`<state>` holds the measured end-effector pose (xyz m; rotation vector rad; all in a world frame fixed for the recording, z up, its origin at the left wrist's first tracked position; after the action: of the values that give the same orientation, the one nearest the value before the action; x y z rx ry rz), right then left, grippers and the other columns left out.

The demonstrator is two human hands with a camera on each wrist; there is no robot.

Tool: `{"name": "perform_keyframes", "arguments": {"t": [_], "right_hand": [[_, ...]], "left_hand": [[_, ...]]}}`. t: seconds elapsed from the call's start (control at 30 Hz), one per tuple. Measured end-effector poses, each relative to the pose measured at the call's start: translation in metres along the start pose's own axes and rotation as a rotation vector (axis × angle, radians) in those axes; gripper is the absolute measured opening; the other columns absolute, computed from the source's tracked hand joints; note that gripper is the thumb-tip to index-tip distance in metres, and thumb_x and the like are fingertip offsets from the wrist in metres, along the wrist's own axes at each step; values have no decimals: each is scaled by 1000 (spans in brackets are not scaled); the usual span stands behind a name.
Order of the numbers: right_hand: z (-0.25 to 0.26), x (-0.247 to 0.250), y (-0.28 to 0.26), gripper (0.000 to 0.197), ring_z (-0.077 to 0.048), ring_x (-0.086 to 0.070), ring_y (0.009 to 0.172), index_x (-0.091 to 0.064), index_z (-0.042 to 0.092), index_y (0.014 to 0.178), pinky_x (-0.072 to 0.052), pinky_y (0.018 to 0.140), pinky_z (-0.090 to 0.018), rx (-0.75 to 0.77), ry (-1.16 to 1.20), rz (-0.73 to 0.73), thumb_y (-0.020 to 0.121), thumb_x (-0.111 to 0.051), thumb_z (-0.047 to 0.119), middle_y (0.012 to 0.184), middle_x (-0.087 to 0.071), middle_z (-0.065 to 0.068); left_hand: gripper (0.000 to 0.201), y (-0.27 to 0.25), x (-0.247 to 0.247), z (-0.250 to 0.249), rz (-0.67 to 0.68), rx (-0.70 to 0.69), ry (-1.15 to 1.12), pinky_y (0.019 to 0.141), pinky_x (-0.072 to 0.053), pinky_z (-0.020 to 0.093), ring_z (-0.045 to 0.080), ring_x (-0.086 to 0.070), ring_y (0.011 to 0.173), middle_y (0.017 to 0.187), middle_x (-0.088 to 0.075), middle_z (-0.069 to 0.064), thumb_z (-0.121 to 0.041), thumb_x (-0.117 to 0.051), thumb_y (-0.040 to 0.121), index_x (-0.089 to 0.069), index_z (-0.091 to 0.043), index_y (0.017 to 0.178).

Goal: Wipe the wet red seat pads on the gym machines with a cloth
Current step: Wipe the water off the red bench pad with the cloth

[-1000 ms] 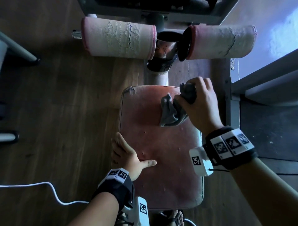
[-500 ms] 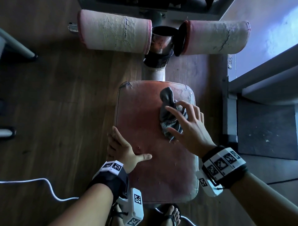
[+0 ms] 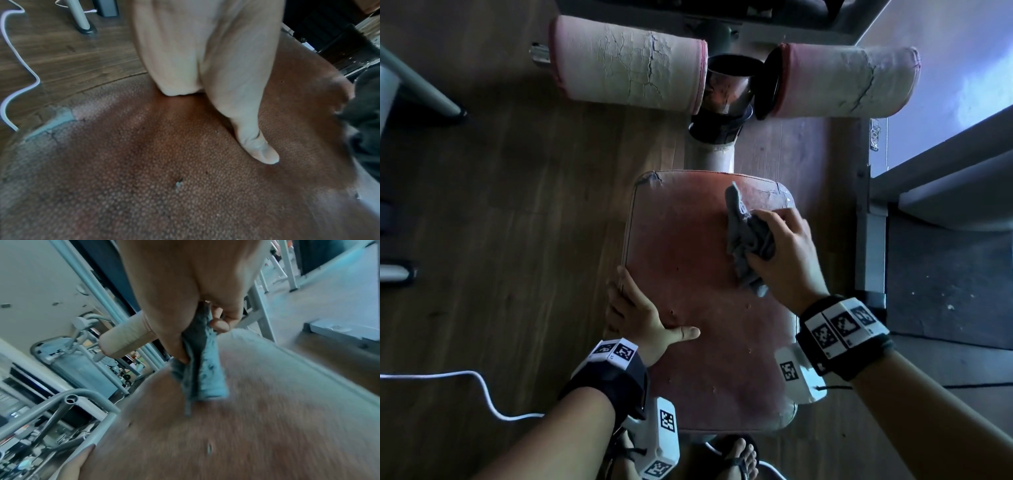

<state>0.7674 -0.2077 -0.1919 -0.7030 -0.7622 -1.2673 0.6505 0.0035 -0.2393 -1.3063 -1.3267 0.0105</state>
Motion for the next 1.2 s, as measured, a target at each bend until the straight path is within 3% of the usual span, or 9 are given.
{"name": "perform_keyframes", "arguments": {"t": [0.13,0.27,0.33,0.5,0.67,0.77,0.87,1.03,1.2], "right_hand": [[6,21,11,50,-27,-44,102,-64,25,120,-44,79,-37,97,-212,3,72,-74,25,112,-50,-6],[3,-4,17,59,-32,-37,123,-58,17,131,-44,96,-53,260,-295,195,74,-71,24,133,-48,-7],[5,-28,17,59,-36,-37,134,-53,7,136,-34,109,-59,352,-305,260,83,-60,34,145,-45,-11],[14,-57,17,54,-38,-39,138,-52,-3,135,-27,115,-56,453,-300,215,92,-44,28,147,-44,-21],[8,-53,13,49,-23,-37,141,-49,13,142,-31,116,-47,640,-378,279,98,-42,30,153,-41,-1],[-10,-38,23,47,-21,-31,144,-45,21,145,-30,115,-50,558,-399,236,99,-43,31,155,-37,2],[-24,-31,41,45,-28,-32,143,-45,15,145,-33,110,-58,397,-287,146,101,-42,26,153,-38,-7],[1,-55,65,50,-37,-42,132,-53,9,138,-34,107,-56,102,-191,46,95,-36,29,145,-48,-13],[41,-77,66,49,-33,-37,138,-56,10,134,-34,105,-59,398,-244,178,88,-43,23,145,-49,-7]], "left_hand": [[170,-1,0,0,-3,-14,-6,117,-17,53,40,-6,149,159,18,19,-73,-83,35,42,-25,140],[169,-3,2,-3,41,8,-7,119,-13,52,38,-1,150,159,25,16,-68,-86,42,47,-25,138],[168,-3,4,-4,53,12,23,119,-14,51,37,-1,150,158,25,16,-71,-84,42,50,-25,134],[169,-2,6,-5,60,28,40,119,-17,51,36,-1,150,159,25,15,-72,-83,40,45,-23,139],[171,-1,6,-4,58,24,51,120,-17,51,36,0,151,159,24,17,-74,-82,38,44,-20,140],[171,-1,6,-2,57,-7,46,120,-15,50,35,3,151,159,24,18,-78,-79,38,46,-20,138],[170,-2,6,-2,65,-5,36,119,-15,50,35,3,151,158,27,17,-77,-79,38,54,-23,130],[166,-1,6,-2,70,-9,22,120,-11,49,35,8,151,158,30,18,-78,-77,38,59,-28,117],[172,2,5,3,54,-17,28,119,-12,47,34,6,151,159,24,19,-82,-76,36,51,-21,133]]}}
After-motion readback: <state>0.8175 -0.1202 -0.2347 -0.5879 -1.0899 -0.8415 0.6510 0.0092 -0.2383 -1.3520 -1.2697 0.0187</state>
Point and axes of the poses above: each hand's wrist, its own y-axis towards the middle knuckle, its own x-axis out of the back of the hand, z = x × y, the point moved 1 cm from there along y, towards the middle knuckle
